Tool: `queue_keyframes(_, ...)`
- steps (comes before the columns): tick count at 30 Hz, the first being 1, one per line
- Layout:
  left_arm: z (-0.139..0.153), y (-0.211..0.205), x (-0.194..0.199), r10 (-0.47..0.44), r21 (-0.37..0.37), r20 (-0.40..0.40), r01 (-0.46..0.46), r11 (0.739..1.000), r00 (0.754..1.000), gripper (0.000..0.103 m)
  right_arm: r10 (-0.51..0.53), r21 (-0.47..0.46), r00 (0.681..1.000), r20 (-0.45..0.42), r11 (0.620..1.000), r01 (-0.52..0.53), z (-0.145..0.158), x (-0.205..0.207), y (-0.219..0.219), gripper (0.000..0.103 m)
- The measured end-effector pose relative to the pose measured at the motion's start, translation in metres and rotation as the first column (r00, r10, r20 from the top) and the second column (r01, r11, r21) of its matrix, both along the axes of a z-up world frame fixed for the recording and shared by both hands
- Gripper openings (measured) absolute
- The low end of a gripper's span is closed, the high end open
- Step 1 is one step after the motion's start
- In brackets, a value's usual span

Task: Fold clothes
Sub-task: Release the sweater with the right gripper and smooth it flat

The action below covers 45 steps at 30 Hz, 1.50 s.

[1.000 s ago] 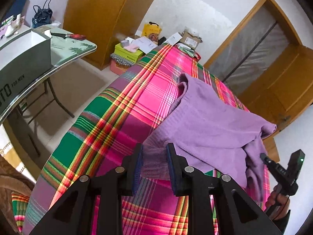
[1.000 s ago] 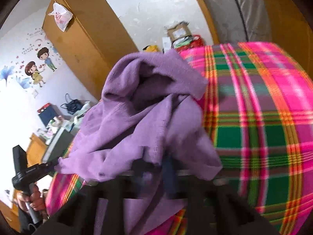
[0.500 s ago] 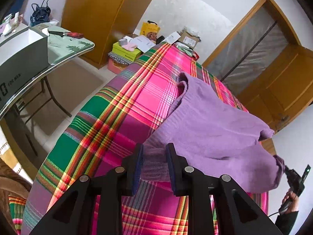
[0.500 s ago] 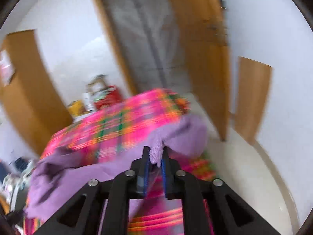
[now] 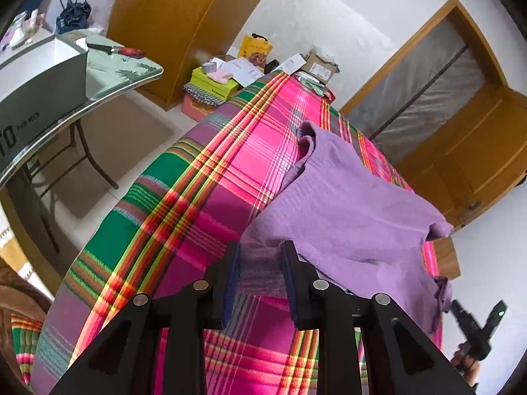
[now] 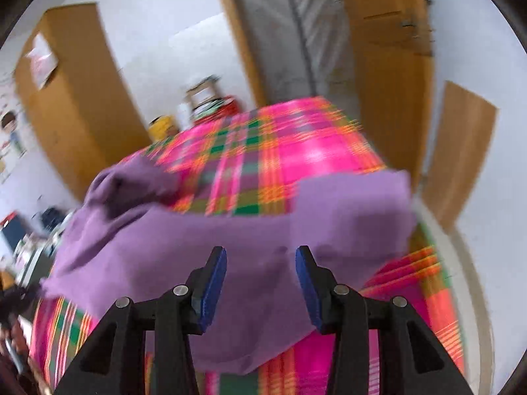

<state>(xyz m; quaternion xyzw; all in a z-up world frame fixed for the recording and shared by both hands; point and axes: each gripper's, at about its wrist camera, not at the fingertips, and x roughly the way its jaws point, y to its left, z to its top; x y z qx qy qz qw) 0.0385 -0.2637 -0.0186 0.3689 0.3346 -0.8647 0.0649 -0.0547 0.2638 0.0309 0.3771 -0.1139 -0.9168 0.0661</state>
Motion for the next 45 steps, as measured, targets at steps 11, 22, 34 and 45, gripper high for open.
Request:
queue_keyframes(11,0.005,-0.004,0.016,0.047,0.042,-0.021,-0.046,0.998,0.999,0.045,-0.081,-0.046,0.992,0.096,0.995,0.086,-0.02,0.019,0.004,0.044)
queue_keyframes(22,-0.006,0.011,-0.016,-0.004,0.037,-0.001,0.004,0.999,1.0,0.049,-0.104,0.059,0.983,0.148,0.994,0.096,-0.033,0.014,-0.019,0.046)
queue_keyframes(34,0.007,0.013,-0.002,-0.048,-0.018,-0.059,0.047,0.999,0.997,0.023,-0.221,-0.05,0.973,0.068,0.973,0.225,-0.018,0.031,0.027,0.003)
queue_keyframes(45,-0.003,0.03,0.021,-0.211,-0.008,-0.026,0.211,0.977,0.977,0.024,-0.282,-0.059,0.95,0.135,0.955,0.292,-0.026,0.054,0.06,0.003)
